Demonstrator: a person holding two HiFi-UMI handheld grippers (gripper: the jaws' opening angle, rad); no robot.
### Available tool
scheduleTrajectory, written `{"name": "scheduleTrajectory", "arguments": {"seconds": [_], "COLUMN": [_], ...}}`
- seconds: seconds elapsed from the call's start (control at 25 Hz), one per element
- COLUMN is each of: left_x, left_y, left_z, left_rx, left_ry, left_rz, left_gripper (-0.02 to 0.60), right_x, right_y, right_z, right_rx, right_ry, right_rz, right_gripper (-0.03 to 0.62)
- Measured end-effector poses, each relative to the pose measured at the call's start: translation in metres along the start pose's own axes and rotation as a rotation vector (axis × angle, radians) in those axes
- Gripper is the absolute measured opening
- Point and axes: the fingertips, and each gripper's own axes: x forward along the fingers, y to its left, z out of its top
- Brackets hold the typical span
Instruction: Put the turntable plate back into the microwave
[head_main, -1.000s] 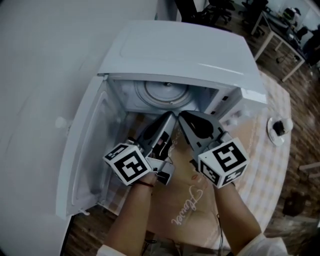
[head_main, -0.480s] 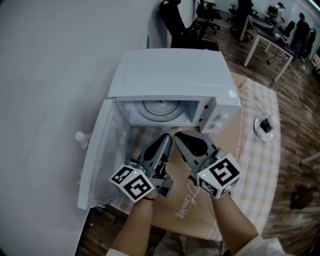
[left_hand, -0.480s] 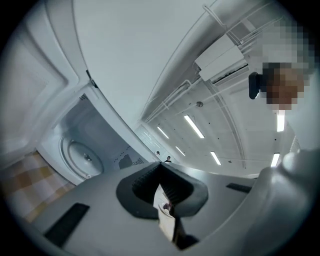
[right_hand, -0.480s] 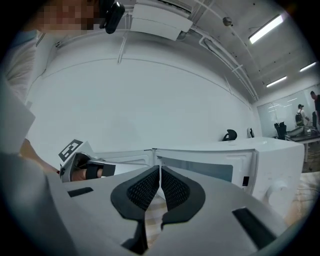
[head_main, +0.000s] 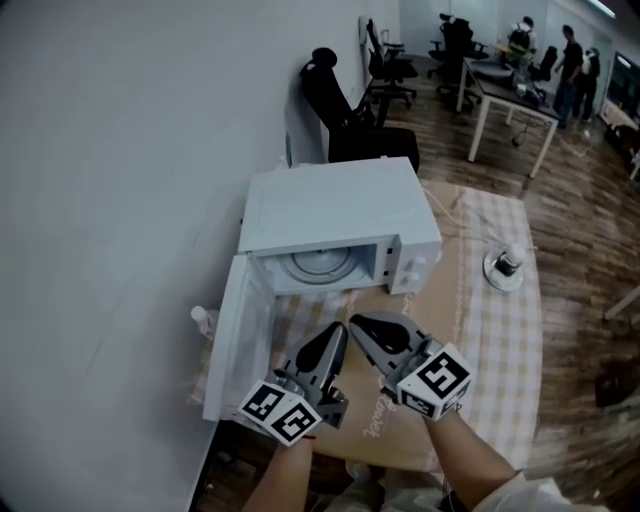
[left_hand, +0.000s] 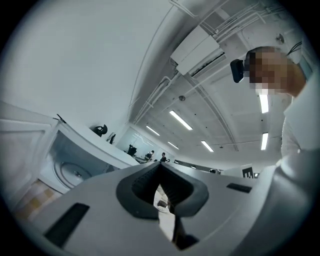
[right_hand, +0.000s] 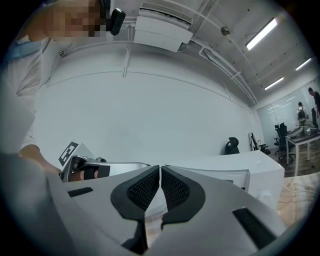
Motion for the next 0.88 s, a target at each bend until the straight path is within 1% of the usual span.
{"name": "scheduleTrajectory", "arguments": {"seconds": [0.16, 0.24, 0.44, 0.56, 0.72, 0.88], "left_x": [-0.016, -0.021, -0.033, -0.040, -0.054, -0.069], "left_y": [-0.021, -0.035, -0.081, -0.104, -0.122, -0.140], "left_z": [0.011, 0.019, 0.044, 0.054, 0.056, 0.056], "left_rx": [0.037, 0.052, 0.153, 0.196, 0.209, 0.222], "left_ry": [0.013, 0.012, 0.010, 0.002, 0.001, 0.007], "left_rz": [-0.010, -0.030, -0.089, -0.119, -0.140, -0.158], "left_gripper": [0.000, 0.000, 0.000, 0.000, 0.000, 0.000], "right_x": [-0.020, -0.028, -0.046, -0.056, -0.070, -0.086], "right_y": [0.015, 0.024, 0.053, 0.069, 0.090, 0.109], "right_z": [0.012, 0.021, 0.060, 0.082, 0.093, 0.091], "right_rx": [0.024, 0.022, -0.015, -0.064, -0.083, -0.048], "right_ry": [-0.019, -0.029, -0.088, -0.115, -0.138, -0.131], "right_rz": [0.001, 0.005, 0.033, 0.056, 0.097, 0.127], "right_gripper": [0.038, 0.038, 0.038, 0.038, 0.038, 0.038]}}
